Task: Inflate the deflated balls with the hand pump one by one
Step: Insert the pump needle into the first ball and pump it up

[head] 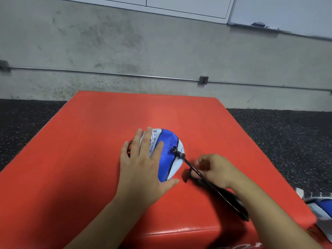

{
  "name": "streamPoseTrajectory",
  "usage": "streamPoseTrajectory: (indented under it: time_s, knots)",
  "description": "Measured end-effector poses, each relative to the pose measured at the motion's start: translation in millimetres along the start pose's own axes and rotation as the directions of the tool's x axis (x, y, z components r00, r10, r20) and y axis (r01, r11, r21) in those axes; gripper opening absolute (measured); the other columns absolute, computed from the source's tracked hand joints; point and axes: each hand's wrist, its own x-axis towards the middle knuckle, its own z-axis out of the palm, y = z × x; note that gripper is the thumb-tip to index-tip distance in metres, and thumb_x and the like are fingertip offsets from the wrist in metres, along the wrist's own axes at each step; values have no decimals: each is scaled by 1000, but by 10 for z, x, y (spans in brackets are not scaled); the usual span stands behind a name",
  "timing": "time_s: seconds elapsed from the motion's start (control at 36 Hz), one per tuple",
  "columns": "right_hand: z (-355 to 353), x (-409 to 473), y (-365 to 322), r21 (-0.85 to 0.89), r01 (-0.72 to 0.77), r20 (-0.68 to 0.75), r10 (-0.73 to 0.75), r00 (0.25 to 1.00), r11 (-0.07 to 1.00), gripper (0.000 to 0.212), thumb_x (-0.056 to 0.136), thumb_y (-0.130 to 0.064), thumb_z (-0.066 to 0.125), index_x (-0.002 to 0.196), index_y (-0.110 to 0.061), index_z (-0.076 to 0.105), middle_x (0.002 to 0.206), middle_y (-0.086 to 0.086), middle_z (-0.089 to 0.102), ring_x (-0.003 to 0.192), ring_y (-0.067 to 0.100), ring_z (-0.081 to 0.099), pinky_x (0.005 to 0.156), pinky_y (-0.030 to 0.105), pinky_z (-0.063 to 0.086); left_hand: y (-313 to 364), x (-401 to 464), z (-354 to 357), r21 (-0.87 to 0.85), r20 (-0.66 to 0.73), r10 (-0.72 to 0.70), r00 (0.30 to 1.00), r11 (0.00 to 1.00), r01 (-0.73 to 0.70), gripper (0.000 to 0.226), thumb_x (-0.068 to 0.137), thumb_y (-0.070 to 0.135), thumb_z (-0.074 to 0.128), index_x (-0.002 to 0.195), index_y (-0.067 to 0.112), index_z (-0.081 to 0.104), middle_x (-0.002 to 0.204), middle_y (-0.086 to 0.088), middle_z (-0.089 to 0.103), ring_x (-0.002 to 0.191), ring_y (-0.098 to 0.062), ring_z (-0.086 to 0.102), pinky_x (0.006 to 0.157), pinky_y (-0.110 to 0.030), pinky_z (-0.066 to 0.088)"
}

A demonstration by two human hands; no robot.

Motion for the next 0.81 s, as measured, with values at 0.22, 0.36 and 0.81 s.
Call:
streamPoseTrajectory:
  time_s: [0.22, 0.36, 0.81]
  knots:
    - [18, -16, -119, 6, 59, 94, -60, 994, 998, 24, 78, -34, 84, 100, -39, 77, 89, -14, 78, 88, 10, 73, 84, 32, 58, -41, 48, -39, -68, -102, -12, 995, 998, 5, 70, 65, 67, 63, 117, 21, 72, 150, -14, 53, 131, -38, 55, 103, -58, 44]
    - [-141, 23, -141, 238, 193, -320, -111, 941, 952, 19, 87, -31, 81, 105, -32, 74, 87, -8, 74, 79, 13, 66, 78, 35, 51, -260, 122, -50, -18, -220, -30, 975, 999, 27, 65, 65, 46, 85, 121, 17, 72, 146, -18, 55, 128, -43, 56, 104, -57, 40]
    - [-270, -186, -369, 523, 585, -705, -70, 705, 619, 34, 97, -18, 71, 127, -33, 69, 105, -4, 71, 79, 33, 56, 70, 45, 52, -963, 101, -48, -261, -191, -182, 965, 957, 129, 78, 77, 65, 56, 136, 14, 64, 161, -20, 39, 149, -40, 35, 120, -57, 34]
